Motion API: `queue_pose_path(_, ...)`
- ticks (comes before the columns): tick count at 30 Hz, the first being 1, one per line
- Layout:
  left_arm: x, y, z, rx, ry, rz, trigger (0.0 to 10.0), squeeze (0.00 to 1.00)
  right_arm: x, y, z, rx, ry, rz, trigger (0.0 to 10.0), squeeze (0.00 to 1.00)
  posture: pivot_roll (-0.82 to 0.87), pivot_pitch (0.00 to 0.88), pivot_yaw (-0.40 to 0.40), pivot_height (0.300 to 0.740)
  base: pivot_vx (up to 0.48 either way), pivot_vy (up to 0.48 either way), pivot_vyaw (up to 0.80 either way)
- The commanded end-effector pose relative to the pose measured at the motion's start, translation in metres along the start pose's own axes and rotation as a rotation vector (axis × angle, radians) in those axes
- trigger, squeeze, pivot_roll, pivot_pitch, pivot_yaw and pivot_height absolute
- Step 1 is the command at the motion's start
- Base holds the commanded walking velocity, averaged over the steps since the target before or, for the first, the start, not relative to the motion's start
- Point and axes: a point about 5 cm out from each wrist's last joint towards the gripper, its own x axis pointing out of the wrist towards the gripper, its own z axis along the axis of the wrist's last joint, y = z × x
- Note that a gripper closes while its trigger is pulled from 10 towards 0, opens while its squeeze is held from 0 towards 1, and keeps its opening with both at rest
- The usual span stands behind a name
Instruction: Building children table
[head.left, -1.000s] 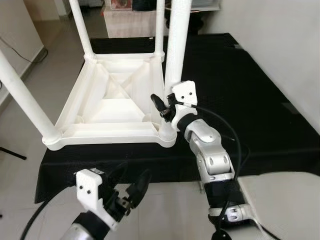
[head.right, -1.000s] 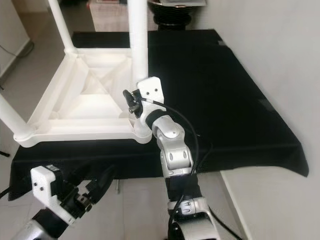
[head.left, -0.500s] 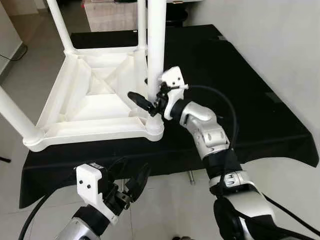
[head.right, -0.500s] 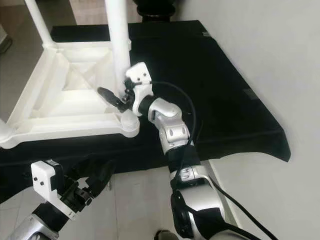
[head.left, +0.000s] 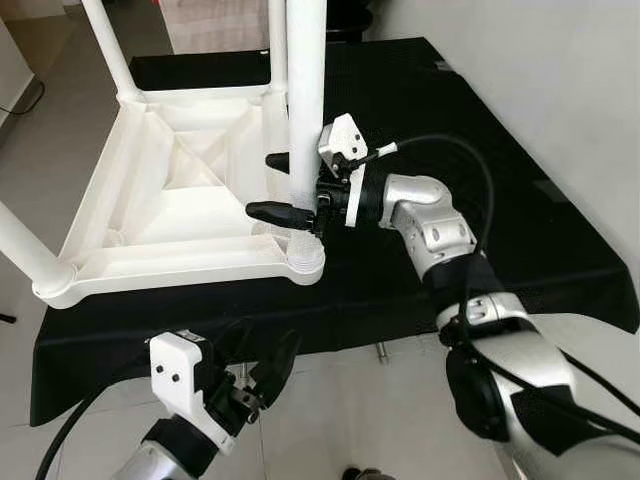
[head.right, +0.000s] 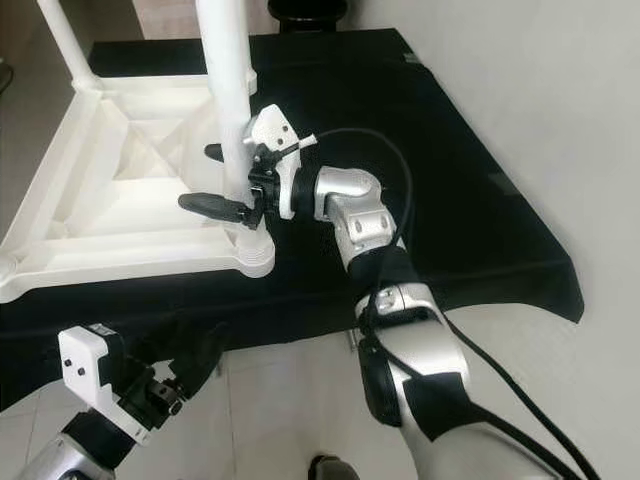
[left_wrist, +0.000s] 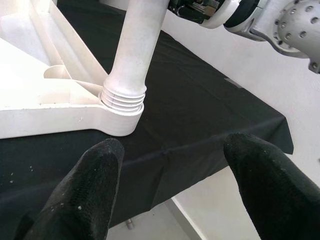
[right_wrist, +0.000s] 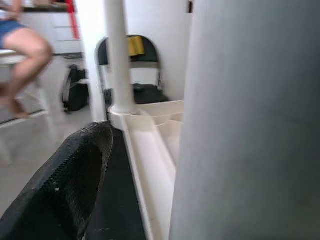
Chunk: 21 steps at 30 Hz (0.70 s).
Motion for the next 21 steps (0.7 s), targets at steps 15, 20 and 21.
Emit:
queue_pose_path(15, -0.004, -0.002, 0.0, 0.006, 0.02, 0.004, 10.0, 0.0, -0.006, -0.003, 0.0, -0.003, -0.008, 0.081, 0.0, 0.0, 0.1, 0.2, -0.043, 0.74, 0.0, 0.0, 0.0)
queue_pose_path(20, -0.002, -0.001, -0.001, 0.003, 0.016, 0.004, 10.0, 0.0, -0.017, -0.005, -0.017, -0.039, 0.063, -0.03, 0.0, 0.0, 0.08, 0.196, -0.045, 0.74, 0.0, 0.0, 0.0)
queue_pose_path(21, -0.002, -0.001, -0.001, 0.003, 0.016, 0.004, 10.0, 0.0, -0.017, -0.005, -0.017, -0.039, 0.063, -0.03, 0.0, 0.0, 0.08, 0.196, -0.045, 0.74, 0.0, 0.0, 0.0)
